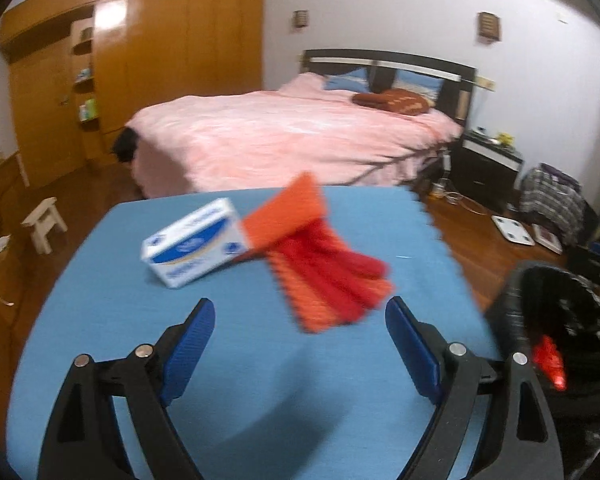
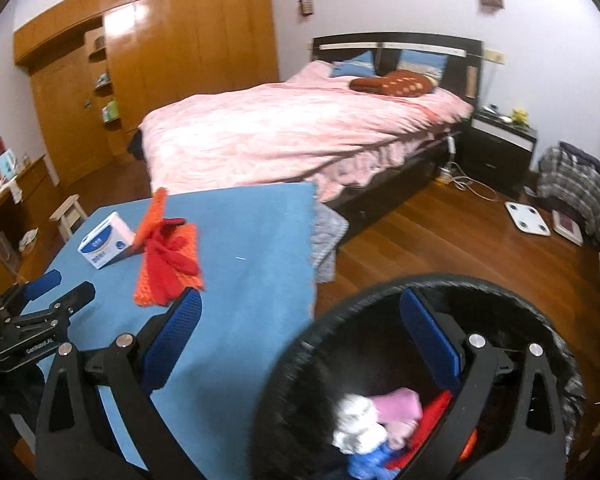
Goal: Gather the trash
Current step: 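Move both grippers back over the table toward the alcohol pad box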
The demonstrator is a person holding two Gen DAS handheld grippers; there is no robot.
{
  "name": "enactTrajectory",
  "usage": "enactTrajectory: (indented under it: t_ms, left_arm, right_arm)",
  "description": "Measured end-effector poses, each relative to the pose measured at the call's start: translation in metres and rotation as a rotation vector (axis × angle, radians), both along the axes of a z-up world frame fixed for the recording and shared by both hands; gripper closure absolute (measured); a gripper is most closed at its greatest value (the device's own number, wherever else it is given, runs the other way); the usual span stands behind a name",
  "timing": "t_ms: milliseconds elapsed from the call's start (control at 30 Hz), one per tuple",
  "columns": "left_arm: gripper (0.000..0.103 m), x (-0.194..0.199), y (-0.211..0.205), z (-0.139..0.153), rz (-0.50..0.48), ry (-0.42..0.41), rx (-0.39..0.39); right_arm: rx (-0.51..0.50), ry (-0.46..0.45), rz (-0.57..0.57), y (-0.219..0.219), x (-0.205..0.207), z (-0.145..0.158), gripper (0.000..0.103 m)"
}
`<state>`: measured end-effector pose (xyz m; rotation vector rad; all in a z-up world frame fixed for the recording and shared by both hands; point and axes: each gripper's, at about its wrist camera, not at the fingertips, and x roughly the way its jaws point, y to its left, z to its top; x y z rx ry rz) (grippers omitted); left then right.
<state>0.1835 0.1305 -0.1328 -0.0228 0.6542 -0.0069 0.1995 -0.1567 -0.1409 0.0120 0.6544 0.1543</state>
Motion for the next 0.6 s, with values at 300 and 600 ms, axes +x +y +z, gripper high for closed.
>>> enactTrajectory:
  t_ms: [300,600]
  left_arm:
    - [0.018,0.041,0.074,-0.027,0.134,0.037,0.012]
    - [0.028,0.085,0.111,-0.056,0.114,0.086,-0.032]
  right_arm:
    - [-0.009,0.047,0.048,0.056,0.051,-0.025,0.006]
    - [-0.05,0.067,0.086,0.094,0.083,-0.042,0.006]
